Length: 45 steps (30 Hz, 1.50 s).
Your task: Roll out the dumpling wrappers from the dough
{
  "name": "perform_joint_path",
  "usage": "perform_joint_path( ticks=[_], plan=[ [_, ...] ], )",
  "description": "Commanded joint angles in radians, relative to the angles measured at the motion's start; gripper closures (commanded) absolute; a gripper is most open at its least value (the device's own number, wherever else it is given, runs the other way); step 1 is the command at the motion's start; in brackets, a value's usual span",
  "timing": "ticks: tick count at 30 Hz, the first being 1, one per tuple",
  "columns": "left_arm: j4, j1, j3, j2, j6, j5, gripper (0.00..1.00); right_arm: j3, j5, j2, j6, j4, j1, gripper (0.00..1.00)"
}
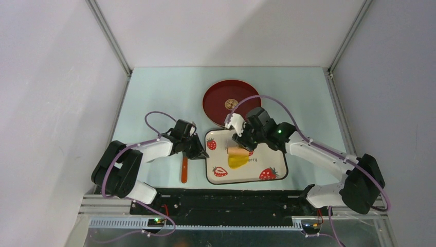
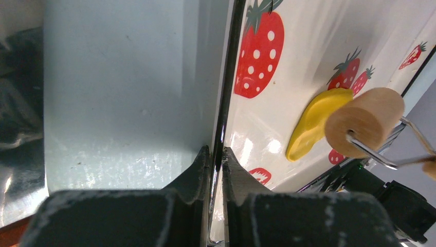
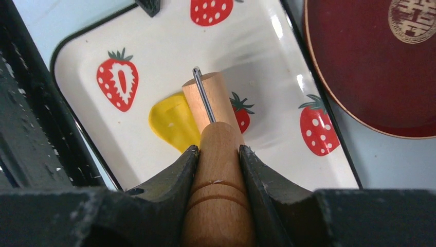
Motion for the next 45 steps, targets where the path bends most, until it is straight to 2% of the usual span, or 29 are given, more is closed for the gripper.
perform_joint_path(
  ticks=[1, 8, 13, 18, 36, 45],
  plan=[
    [0.005, 0.015, -0.021, 0.01, 0.012, -0.081, 1.0, 0.03, -0.127, -0.11, 0.069, 0.107, -0.032, 1.0],
    [0.004, 0.015, -0.021, 0.01, 0.014, -0.08, 1.0, 0.043, -0.025, -0.123, -0.007, 0.014, 0.034, 1.0],
    [0.005, 0.015, -0.019, 0.015, 0.014, -0.078, 1.0, 0.043, 0.084, -0.059, -0.055, -0.056, 0.105, 1.0],
    [0.005, 0.015, -0.02, 0.013, 0.014, -0.077, 1.0, 0.043, 0.127, 0.005, -0.061, -0.068, 0.144, 1.0],
    [0.005, 0.016, -0.02, 0.013, 0.015, -0.076, 1.0, 0.043, 0.159, 0.178, -0.024, -0.101, 0.129, 1.0],
    [0.008, 0.017, -0.021, 0.013, 0.014, -0.076, 1.0, 0.035, 0.16, 0.262, 0.0, -0.081, 0.076, 1.0]
  ],
)
